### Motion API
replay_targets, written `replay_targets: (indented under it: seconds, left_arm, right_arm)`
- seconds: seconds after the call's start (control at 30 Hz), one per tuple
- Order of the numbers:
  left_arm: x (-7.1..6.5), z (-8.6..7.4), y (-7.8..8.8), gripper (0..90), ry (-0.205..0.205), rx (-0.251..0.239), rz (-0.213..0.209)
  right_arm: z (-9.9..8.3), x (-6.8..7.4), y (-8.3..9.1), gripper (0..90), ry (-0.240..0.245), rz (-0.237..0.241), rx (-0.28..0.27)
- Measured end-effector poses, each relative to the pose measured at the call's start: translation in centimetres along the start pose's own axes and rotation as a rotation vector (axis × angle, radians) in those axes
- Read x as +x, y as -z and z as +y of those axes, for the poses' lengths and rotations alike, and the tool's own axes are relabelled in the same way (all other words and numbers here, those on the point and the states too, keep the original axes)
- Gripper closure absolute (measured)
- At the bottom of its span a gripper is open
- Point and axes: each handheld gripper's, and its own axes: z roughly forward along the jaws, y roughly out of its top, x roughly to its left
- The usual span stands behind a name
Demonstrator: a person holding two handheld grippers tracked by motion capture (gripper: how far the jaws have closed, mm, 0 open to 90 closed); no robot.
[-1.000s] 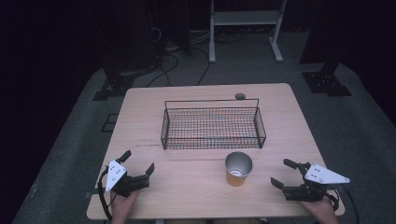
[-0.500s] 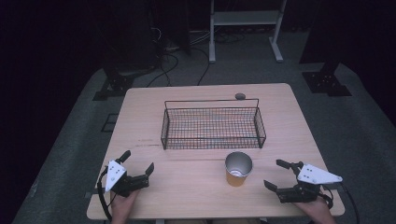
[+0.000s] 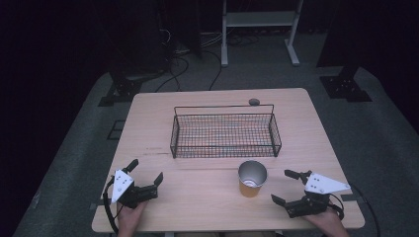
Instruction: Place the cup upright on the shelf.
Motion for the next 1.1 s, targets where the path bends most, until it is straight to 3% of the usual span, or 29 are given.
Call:
replay_targets:
  seconds: [0.33, 0.53, 1.1]
  left_arm:
    - [0.0, 0.0, 0.0, 0.0, -0.001, 0.000, -0.003]
    - [0.0, 0.0, 0.0, 0.0, -0.001, 0.000, -0.003]
    - [0.0, 0.0, 0.0, 0.0, -0.004, 0.000, -0.005]
  right_arm:
    - [0.8, 0.9, -1.3, 1.7, 0.025, 0.026, 0.018]
    - [1.1, 1.1, -2.3, 1.6, 0.016, 0.052, 0.025]
    - [2.2, 1.7, -5.7, 0.0, 0.052, 0.047, 0.041]
